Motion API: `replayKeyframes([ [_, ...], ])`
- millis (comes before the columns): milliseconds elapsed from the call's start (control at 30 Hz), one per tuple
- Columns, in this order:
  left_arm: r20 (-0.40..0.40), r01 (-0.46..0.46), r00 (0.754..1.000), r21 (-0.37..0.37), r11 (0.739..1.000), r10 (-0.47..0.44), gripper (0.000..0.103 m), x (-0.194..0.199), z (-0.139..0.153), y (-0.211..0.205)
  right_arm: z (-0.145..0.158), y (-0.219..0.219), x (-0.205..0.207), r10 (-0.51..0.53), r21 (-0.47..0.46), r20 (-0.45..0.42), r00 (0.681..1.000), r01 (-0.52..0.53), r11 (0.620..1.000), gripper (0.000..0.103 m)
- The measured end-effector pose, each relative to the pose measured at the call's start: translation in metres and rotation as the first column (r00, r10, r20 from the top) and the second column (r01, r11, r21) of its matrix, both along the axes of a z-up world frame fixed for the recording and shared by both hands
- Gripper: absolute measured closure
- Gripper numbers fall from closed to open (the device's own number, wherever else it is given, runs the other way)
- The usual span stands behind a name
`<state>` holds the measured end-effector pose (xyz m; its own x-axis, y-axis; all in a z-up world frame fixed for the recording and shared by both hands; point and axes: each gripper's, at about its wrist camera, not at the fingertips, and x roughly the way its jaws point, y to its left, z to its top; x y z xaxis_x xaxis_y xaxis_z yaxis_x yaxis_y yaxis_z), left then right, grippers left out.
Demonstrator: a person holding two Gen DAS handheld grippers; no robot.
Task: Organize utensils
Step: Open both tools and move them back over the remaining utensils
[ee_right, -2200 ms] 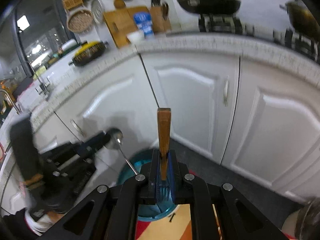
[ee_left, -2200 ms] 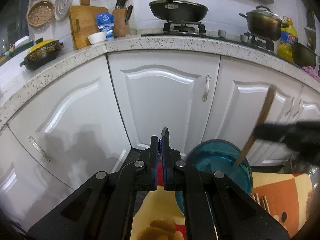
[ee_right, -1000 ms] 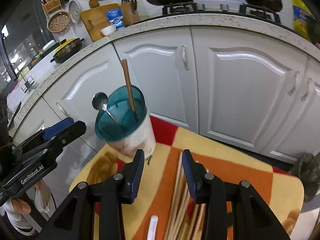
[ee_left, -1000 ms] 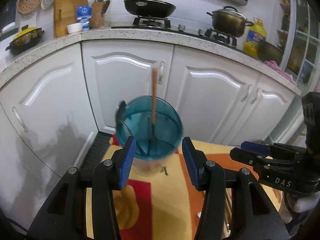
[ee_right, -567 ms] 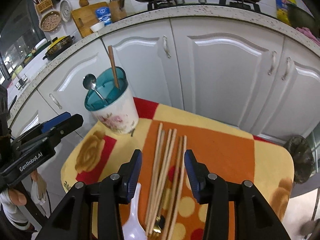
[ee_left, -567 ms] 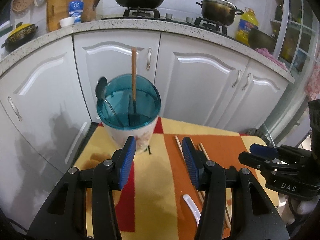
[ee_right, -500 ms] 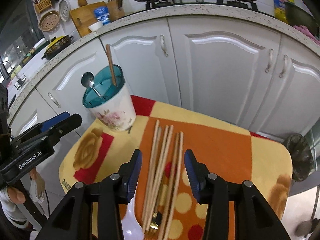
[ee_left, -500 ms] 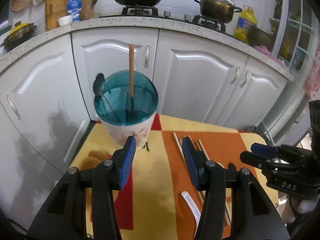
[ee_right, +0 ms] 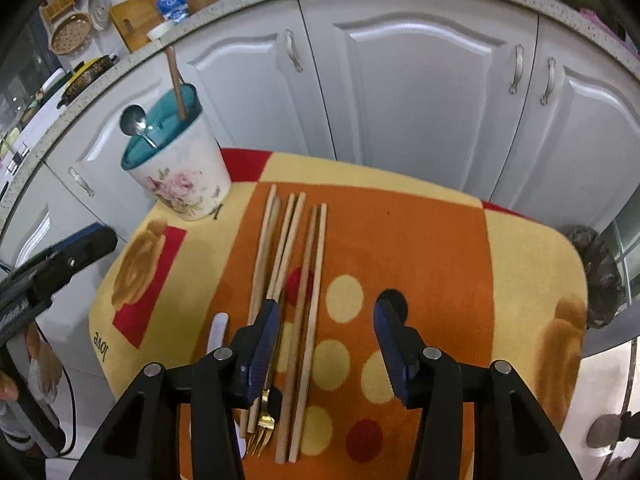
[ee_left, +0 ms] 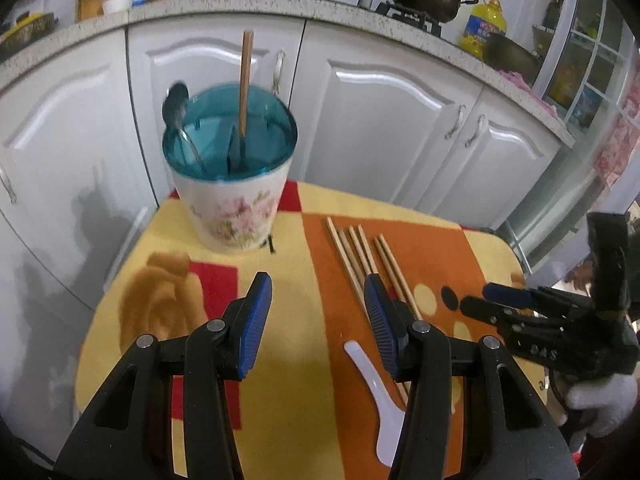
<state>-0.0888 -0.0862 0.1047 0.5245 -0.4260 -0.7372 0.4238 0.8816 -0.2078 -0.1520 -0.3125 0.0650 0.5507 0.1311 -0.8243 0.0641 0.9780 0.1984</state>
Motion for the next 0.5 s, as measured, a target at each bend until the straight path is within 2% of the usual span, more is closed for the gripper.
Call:
replayKeyframes([
  [67,-0.017,0.000,1.000,0.004,1.000,0.000,0.056,-0.001,-0.006,0.000,-0.007,-0.001,0.005,0.006,0.022,-0.005,1.000,-0.006,1.000,0.060],
  [133,-0.035,0.003,0.999,0.007,1.000,-0.003,0.056,-0.001,-0.011,0.001,-0.017,0.000,0.014,0.011,0.019,-0.028,1.000,-0.010,1.000,0.071],
  [300,-0.051,0.011,0.999,0.014,1.000,-0.010,0.056,-0.002,-0.017,0.001,-0.041,0.008,0.038,0.035,0.021,-0.085,0.996,-0.033,0.999,0.075],
  [367,-0.059,0.012,0.998,0.017,1.000,-0.011,0.056,-0.002,-0.021,0.001,-0.049,0.011,0.046,0.046,0.022,-0.105,0.993,-0.044,0.999,0.079],
  [433,-0.074,0.011,0.997,0.019,1.000,-0.009,0.056,0.000,-0.025,0.001,-0.055,0.013,0.050,0.051,0.004,-0.115,0.992,-0.051,0.999,0.088],
  [500,-0.089,0.014,0.996,0.019,1.000,-0.012,0.056,0.000,-0.029,0.001,-0.055,0.011,0.051,0.047,0.004,-0.112,0.993,-0.047,0.999,0.090],
])
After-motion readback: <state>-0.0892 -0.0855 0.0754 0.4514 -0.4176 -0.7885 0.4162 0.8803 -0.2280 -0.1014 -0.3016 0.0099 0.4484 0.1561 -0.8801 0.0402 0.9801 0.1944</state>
